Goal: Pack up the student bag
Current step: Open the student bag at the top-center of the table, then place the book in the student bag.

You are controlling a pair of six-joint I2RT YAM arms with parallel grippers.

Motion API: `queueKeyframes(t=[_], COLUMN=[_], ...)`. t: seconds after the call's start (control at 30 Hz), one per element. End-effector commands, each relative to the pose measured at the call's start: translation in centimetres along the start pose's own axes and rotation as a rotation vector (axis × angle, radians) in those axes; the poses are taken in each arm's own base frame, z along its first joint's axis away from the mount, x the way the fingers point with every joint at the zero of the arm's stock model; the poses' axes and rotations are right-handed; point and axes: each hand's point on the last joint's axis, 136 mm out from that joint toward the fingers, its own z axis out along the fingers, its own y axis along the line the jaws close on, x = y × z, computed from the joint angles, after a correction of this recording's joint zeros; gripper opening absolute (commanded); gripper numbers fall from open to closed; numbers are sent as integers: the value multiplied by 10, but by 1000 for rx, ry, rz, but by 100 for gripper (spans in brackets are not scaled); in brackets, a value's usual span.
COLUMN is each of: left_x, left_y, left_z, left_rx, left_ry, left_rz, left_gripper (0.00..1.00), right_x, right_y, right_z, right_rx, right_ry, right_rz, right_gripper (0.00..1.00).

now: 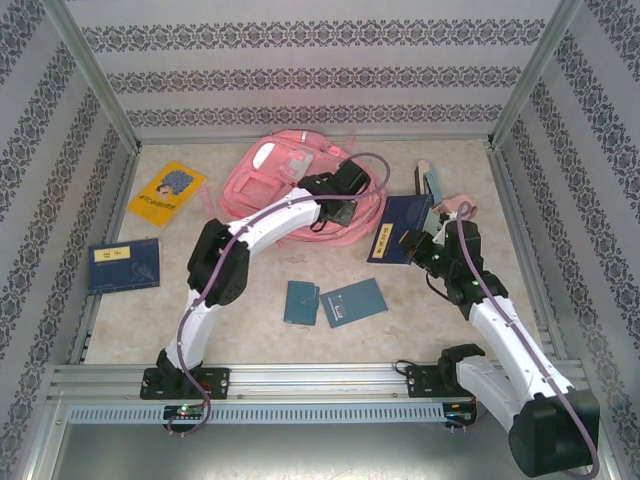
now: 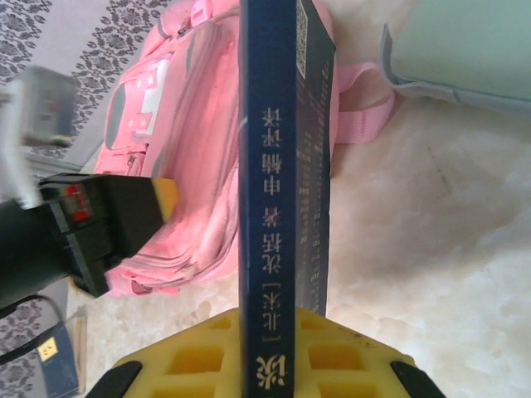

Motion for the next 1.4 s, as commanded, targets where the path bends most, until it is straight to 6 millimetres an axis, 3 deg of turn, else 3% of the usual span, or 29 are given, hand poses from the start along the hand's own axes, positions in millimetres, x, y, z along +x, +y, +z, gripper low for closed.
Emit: queueKeyframes(t=[0.0,0.23,0.53,0.83,1.03,1.37], left_x=[-33,-50,-69,-92,-104,-107], left_y=[19,38,66,88,85,77], left_z=[-63,-107,-136,-153,-159,-156], left_rx=[37,149,299,431,502,548], left_ry=[-120,-209,-276,-317,-318,-294], left_rz=[-110,-234,-412,-493,-501,-515], left_gripper=[0,0,0,0,0,0], right_x=[-19,-30,-43,-36,-30,-2], right_y=[30,59,86,136,166,184], right_z=[3,24,57,115,154,223], right_rx=[-137,-266,-327,-423,-509,-538], right_ry=[-47,-4,-11,2,34,102], right_rz=[22,94,146,163,194,258], right_gripper=[0,0,0,0,0,0])
